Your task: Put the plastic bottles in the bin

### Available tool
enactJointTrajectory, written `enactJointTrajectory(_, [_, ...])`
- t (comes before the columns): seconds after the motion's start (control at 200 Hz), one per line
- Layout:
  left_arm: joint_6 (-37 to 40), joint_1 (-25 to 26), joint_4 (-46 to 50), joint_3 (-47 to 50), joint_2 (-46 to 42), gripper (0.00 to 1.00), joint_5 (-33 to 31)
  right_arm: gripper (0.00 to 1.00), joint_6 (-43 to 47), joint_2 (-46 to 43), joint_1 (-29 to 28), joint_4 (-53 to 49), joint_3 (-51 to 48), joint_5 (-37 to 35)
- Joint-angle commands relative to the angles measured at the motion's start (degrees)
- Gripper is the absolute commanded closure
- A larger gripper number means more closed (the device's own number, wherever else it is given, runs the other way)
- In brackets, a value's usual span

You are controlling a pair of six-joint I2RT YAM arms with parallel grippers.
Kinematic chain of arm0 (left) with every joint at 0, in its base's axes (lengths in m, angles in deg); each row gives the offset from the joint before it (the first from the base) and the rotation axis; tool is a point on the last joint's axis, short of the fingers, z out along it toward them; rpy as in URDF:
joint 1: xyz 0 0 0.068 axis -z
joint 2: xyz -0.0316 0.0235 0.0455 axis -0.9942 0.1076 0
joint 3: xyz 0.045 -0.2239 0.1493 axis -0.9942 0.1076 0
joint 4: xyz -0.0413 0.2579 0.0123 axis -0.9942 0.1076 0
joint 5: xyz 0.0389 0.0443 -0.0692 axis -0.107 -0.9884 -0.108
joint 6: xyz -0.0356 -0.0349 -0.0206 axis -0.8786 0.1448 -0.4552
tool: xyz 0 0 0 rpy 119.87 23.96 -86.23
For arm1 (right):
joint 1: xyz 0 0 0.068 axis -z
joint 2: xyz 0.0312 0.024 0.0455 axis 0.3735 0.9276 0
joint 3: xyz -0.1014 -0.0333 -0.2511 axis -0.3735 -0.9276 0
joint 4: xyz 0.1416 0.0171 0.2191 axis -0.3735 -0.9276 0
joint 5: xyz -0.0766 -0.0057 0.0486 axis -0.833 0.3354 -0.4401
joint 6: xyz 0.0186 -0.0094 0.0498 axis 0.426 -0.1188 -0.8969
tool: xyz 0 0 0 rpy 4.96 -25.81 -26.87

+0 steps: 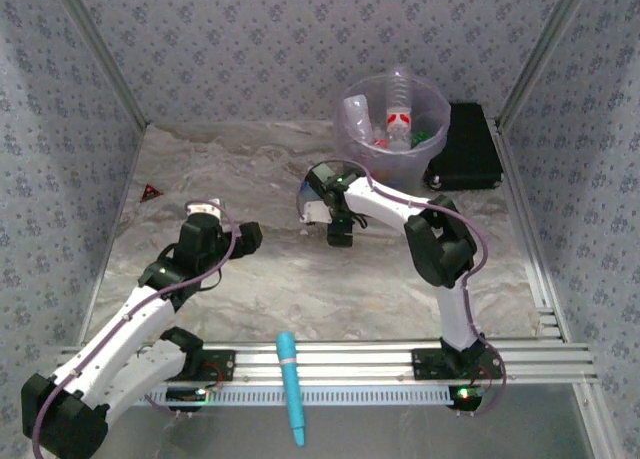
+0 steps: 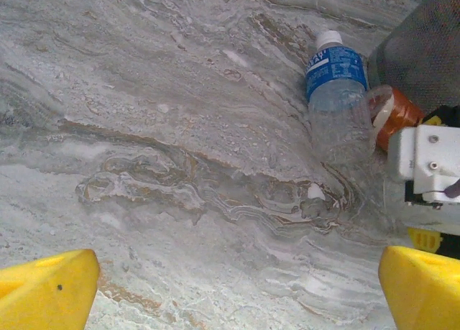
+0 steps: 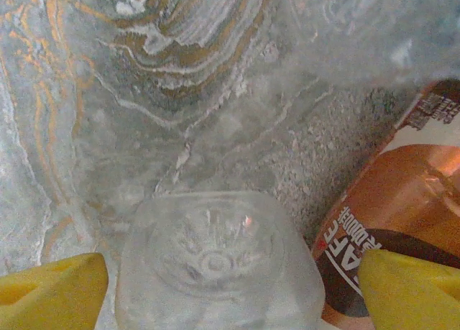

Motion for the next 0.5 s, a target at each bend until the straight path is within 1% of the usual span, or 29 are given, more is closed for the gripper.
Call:
enactJointTrajectory(0.0, [0.0,-0.4,0.1,0.5,-1.4,0.01,0.8,0.13,1.6,1.9,0.6,0.6,0.1,-1.1])
enactJointTrajectory(0.21, [-0.4,-0.6,0.0,0.8,-1.9,0.01,1.0,0.24,0.7,1.0,0.1,1.7,-0.8,-1.5])
enactJointTrajectory(0.385, [-0.4,-0.7,0.1,1.0,-2.6,0.01,0.8,0.29,0.3,-0.6,-0.2,1.0,-0.5,-1.6])
enactJointTrajectory(0.495, [-0.5,-0.8,0.0,1.1,-2.7,0.01,0.9,0.34,-0.3,-1.7,-0.5,-0.7,0.3,-1.6])
